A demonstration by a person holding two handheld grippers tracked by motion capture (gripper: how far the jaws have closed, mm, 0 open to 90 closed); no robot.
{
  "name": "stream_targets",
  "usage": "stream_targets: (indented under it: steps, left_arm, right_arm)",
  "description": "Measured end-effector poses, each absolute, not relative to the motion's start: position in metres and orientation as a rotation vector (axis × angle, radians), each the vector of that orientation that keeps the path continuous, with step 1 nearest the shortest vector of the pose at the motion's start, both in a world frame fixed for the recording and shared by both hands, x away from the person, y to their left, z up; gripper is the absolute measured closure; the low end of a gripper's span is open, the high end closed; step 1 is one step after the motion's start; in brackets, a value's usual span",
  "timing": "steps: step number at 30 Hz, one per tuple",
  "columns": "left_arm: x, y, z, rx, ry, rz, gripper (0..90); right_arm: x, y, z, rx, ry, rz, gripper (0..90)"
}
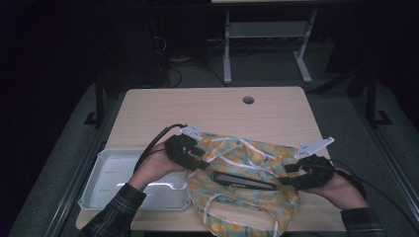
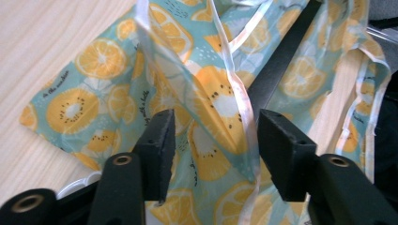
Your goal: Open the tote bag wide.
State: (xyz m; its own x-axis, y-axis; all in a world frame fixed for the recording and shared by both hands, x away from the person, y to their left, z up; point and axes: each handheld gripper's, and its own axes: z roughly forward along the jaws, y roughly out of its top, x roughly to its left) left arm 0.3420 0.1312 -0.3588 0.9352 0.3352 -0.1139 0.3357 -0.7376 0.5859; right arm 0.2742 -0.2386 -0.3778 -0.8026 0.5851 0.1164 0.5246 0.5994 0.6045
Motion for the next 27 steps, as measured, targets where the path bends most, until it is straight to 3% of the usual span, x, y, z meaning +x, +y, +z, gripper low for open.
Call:
stream_targets:
  steps: [2,3,6,7,10,27]
  left_arm:
    - [0.343,0.13,-0.36,2.459,0.474,-0.006,56.3]
    - [0.346,0.128,-0.363,2.473,0.464,-0.007,67.0]
    - [0.348,0.125,-0.366,2.489,0.465,-0.014,82.3]
    - [0.348,0.125,-0.366,2.489,0.465,-0.014,85.8]
    - [0.35,0.124,-0.368,2.501,0.463,-0.009,88.8]
    - [0.372,0.126,-0.377,2.459,0.558,0.088,89.2]
  right_arm:
    - [0.275,-0.238,-0.38,0.949,2.734,0.977,56.7]
    - [0.276,-0.238,-0.383,0.95,2.748,0.953,66.5]
    - [0.278,-0.238,-0.385,0.933,2.757,0.939,79.1]
    - [0.278,-0.238,-0.385,0.933,2.757,0.939,79.1]
    - [0.278,-0.238,-0.388,0.917,2.752,0.915,87.4]
    - [0.301,-0.245,-0.391,0.964,2.655,0.828,88.6]
